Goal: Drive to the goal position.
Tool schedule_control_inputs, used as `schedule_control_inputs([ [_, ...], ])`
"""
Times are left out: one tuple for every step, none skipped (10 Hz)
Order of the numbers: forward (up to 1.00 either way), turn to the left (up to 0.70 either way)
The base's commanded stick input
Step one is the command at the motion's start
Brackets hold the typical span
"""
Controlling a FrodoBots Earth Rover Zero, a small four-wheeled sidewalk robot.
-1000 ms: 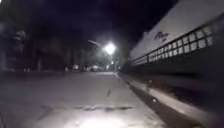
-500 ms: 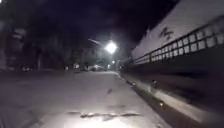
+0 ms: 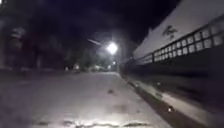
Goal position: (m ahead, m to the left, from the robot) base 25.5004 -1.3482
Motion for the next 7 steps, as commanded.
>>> schedule_control_inputs([
  [0.49, -0.03],
  [0.49, -0.49],
  [0.49, -0.49],
  [0.49, -0.03],
  [0.49, -0.03],
  [0.49, -0.36],
  [0.49, -0.33],
])
